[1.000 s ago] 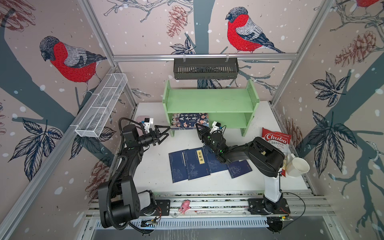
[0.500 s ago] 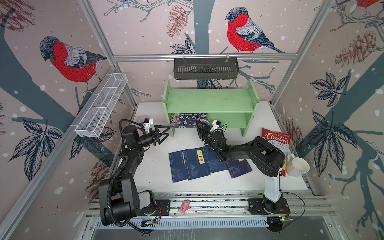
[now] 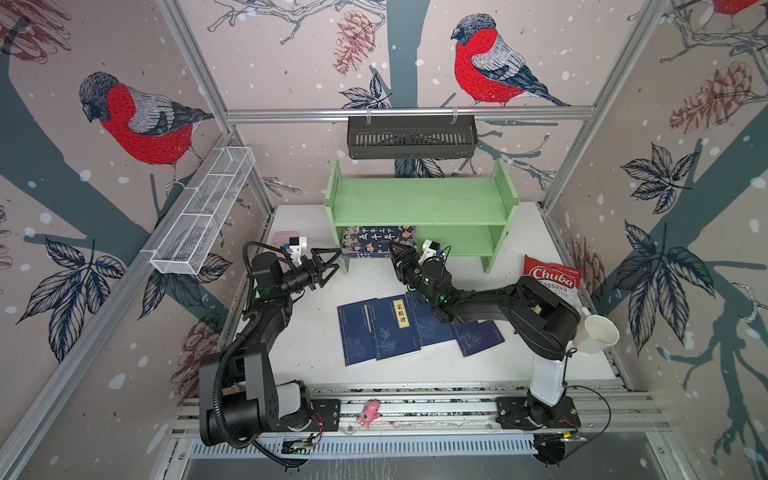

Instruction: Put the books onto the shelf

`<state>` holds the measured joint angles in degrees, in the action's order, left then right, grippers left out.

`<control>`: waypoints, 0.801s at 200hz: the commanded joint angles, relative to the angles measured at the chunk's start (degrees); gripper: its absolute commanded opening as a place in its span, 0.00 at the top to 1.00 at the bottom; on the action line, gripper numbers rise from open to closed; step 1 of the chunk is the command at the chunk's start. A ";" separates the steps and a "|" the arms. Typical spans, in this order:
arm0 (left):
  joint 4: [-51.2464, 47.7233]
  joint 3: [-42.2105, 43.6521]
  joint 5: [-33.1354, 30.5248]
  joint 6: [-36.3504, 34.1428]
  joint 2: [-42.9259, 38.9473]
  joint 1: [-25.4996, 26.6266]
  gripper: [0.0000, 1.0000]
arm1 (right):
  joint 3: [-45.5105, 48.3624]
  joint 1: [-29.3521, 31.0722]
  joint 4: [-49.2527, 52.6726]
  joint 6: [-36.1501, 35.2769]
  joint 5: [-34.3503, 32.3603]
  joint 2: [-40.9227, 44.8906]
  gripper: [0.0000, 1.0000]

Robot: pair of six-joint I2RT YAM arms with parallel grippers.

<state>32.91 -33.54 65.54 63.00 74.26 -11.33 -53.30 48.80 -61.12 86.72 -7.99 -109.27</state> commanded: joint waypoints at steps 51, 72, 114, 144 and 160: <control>5.91 -0.30 -7.37 -0.78 2.50 6.00 0.08 | 0.56 -0.01 0.44 -0.54 3.13 2.99 0.27; 7.51 -0.51 -8.54 -0.23 3.38 6.24 0.08 | 0.61 -0.55 1.73 0.30 4.34 2.93 0.25; 9.46 -0.83 -9.20 -0.06 5.01 6.54 0.08 | 0.37 -1.47 5.05 0.73 6.60 3.54 0.19; 9.37 -0.30 -9.98 -1.33 5.62 7.24 0.09 | -0.29 -2.08 7.49 0.69 8.78 3.98 0.18; 9.71 -0.22 -9.73 -1.63 5.62 7.52 0.09 | -1.65 -2.61 9.99 0.65 10.55 3.81 0.18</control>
<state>38.70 -33.85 56.23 62.85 79.77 -4.16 -53.23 46.78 -52.42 87.18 -0.75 -105.95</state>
